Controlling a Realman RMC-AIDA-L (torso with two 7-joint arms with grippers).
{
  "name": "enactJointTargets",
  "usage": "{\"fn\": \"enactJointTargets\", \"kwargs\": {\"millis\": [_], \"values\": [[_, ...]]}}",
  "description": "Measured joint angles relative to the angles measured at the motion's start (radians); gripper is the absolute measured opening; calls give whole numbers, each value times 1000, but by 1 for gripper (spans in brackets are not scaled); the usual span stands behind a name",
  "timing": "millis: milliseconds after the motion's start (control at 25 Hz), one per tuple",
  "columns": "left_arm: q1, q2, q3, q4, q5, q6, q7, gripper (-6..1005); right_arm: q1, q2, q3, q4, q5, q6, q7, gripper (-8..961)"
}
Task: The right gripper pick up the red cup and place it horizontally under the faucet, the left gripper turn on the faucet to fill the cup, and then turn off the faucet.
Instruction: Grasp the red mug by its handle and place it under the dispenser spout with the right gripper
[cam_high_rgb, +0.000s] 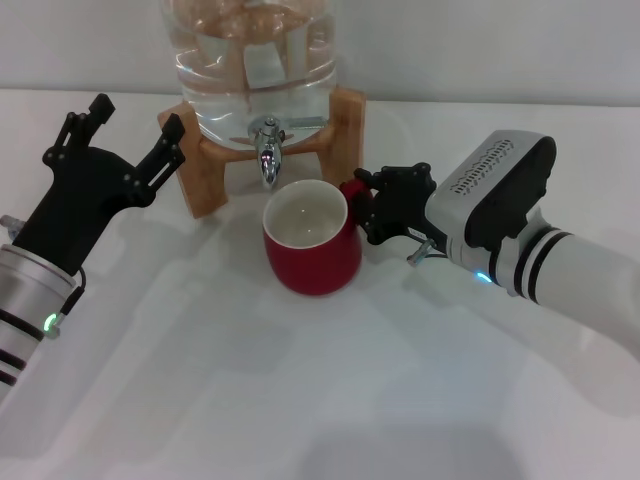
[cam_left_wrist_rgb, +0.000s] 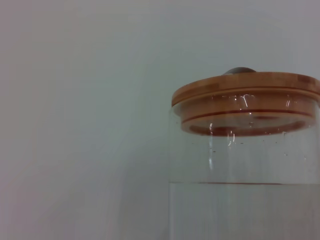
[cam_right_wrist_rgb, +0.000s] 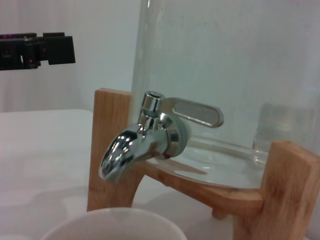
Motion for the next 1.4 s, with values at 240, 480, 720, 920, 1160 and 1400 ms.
{"fn": "enactJointTargets", "kwargs": {"millis": [240, 480, 720, 920, 1160, 1400], "values": [[0, -1, 0, 0, 0, 0, 0, 891, 0, 0, 1, 5, 0, 4, 0, 187], [-1, -2, 10, 0, -1, 0, 0, 891, 0, 0, 14, 8, 0, 17, 1, 187], [-1, -2, 12, 0, -3, 0, 0, 891, 1, 0, 15, 22, -6, 20, 1, 186], [0, -2, 12, 0, -3, 0, 0, 891, 9, 0, 15, 27, -5, 20, 2, 186], [-3, -2, 12, 0, -3, 0, 0, 891, 10, 0, 15, 32, -4, 23, 2, 186], [-5, -2, 12, 0, -2, 0, 0, 891, 11, 0, 15, 32, 0, 23, 2, 185]]}}
